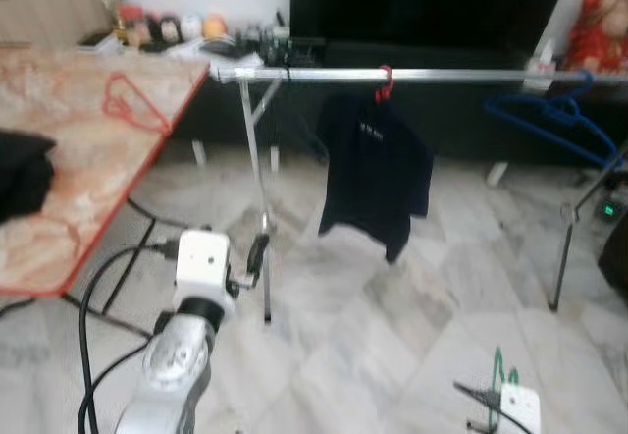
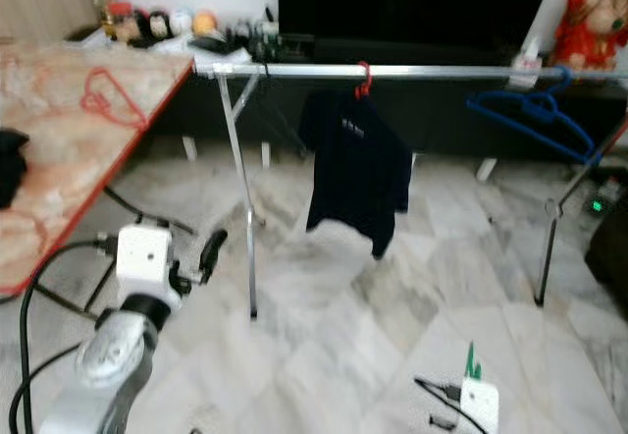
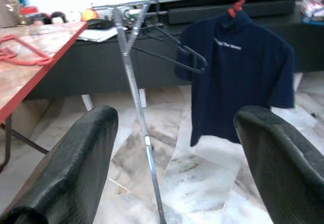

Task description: Hang hanger

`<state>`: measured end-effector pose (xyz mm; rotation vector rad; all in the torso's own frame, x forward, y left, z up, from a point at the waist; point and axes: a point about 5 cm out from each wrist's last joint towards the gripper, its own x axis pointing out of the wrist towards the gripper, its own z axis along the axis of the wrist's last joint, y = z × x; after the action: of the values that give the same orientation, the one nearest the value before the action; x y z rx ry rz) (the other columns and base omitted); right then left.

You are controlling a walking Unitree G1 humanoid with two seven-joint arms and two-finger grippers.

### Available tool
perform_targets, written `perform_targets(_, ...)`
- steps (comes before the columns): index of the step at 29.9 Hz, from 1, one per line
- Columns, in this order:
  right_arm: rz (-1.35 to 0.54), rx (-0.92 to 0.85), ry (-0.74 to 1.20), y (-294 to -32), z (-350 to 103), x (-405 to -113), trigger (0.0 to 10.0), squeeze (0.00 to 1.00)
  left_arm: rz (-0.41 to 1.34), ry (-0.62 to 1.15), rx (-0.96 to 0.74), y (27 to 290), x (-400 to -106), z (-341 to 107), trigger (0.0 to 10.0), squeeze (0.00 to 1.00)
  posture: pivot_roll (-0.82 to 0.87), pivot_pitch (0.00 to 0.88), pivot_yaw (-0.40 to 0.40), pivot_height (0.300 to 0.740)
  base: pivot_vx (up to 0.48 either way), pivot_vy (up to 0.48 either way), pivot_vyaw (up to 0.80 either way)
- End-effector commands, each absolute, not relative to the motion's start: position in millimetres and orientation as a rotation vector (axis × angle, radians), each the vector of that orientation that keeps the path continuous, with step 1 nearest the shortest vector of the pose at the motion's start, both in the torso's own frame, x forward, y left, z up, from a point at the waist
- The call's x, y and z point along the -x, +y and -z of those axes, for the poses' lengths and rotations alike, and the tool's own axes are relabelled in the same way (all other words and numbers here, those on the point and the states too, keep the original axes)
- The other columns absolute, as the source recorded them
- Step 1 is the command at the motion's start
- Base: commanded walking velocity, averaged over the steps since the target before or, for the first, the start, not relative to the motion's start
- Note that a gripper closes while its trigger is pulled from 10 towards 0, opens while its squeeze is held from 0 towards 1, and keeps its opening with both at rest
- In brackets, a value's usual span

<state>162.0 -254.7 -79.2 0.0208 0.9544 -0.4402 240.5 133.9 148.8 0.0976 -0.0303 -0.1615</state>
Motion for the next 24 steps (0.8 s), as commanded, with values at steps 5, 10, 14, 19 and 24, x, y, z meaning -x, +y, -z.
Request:
perform_targets(5,0.358,0.057,0.900,-256,74,-171,10.0,0.00,0.271,0.020,-0.103,122,-239,-141,10.0,0.00,0.04,0.000,-0.048,0.740,0.000,0.000,0.00)
perform_targets(10,0.192,0.143,0.864,-252,69,-180,10.0,0.00,0.390,0.046,-0.140,115,-239,-136,10.0,0.00,0.04,0.000,-0.049,0.740,0.000,0.000,0.00)
perform_targets(14,0.054,0.227,0.817,-260,56,-199,10.0,0.00,0.501,0.059,-0.184,112,-240,-135,10.0,0.00,0.04,0.000,-0.047,0.740,0.000,0.000,0.00)
perform_targets(19,-0.213,0.367,0.761,-283,11,-246,10.0,0.00,0.671,0.055,-0.242,106,-241,-139,10.0,0.00,0.03,0.000,-0.046,0.740,0.000,0.000,0.00)
perform_targets(24,-0.358,0.432,0.739,-283,-1,-255,10.0,0.00,0.825,0.064,-0.273,102,-240,-140,10.0,0.00,0.03,0.000,-0.044,0.740,0.000,0.000,0.00)
